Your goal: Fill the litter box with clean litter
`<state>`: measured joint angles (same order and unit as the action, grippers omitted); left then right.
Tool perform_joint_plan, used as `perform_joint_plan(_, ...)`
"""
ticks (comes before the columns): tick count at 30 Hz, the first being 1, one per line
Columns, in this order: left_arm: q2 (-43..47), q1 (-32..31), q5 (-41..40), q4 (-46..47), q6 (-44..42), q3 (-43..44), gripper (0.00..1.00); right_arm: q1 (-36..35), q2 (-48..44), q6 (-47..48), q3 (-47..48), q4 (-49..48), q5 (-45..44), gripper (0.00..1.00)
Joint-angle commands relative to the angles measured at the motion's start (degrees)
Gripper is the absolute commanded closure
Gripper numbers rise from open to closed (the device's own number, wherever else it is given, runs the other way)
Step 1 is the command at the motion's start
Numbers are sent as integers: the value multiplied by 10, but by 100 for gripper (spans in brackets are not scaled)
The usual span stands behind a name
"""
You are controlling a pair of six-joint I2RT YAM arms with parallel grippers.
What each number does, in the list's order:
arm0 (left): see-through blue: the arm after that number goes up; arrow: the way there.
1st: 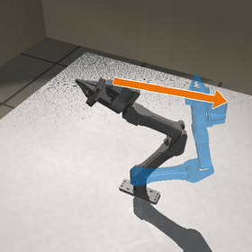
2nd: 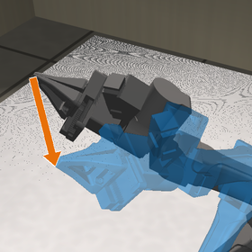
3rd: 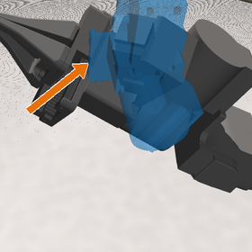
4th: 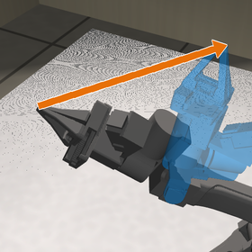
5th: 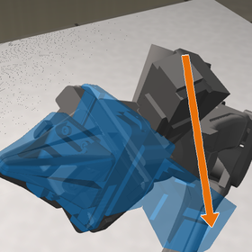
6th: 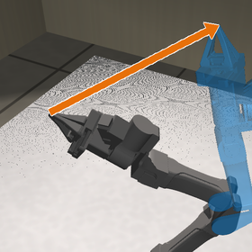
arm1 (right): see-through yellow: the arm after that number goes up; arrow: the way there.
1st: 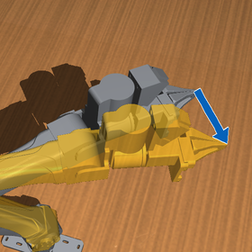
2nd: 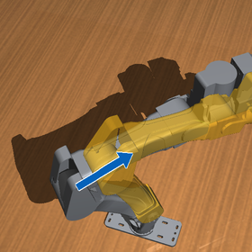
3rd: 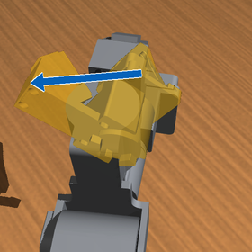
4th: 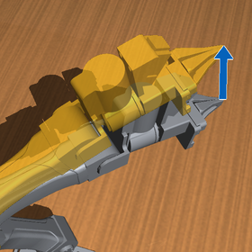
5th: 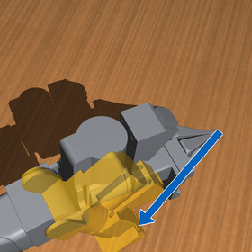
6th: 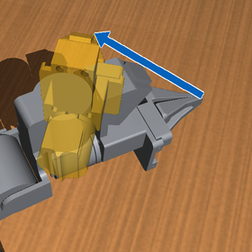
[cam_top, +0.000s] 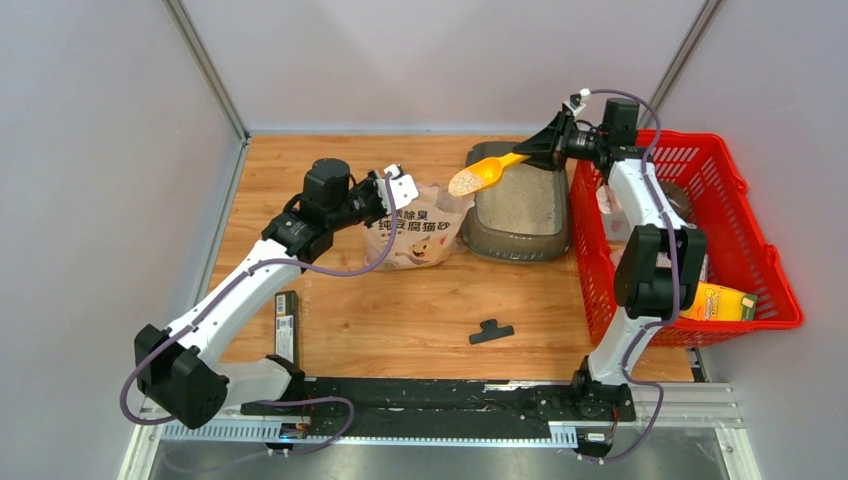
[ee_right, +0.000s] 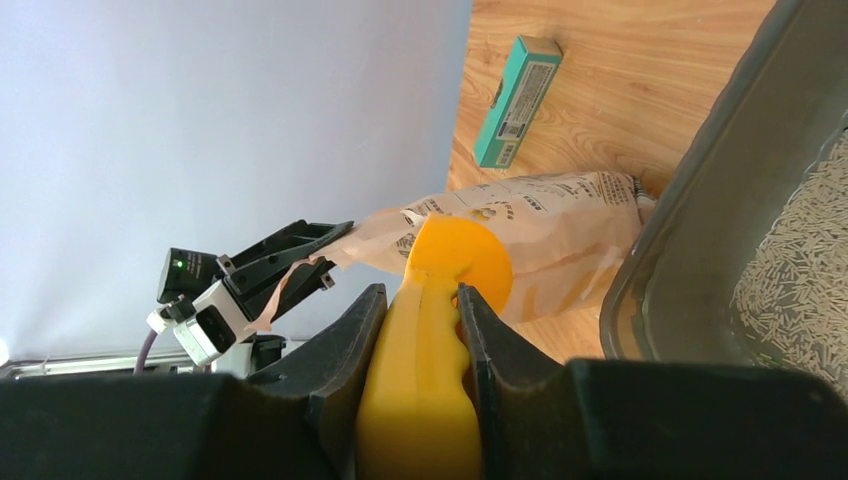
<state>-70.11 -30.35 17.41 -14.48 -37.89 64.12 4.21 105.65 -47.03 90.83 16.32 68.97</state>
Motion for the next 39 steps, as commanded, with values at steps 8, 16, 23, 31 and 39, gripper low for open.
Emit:
perform_joint_plan(8, -18, -1, 13, 102, -14, 78, 100, 102, -29, -67, 48, -84, 35, 100)
perform_joint_plan(16, -21, -1, 17, 100, -10, 87, 100, 186, 9, -23, 122, -62, 12, 100)
perform_joint_plan(23, -12, 0, 16, 103, -15, 74, 100, 209, 29, 111, 194, 53, -58, 100)
perform_joint_plan(31, -3, -1, 14, 109, -13, 61, 100, 195, 37, 178, 232, 137, -132, 100)
perform_joint_plan(39, 7, -1, 13, 111, -16, 47, 100, 165, 26, 195, 239, 153, -151, 100)
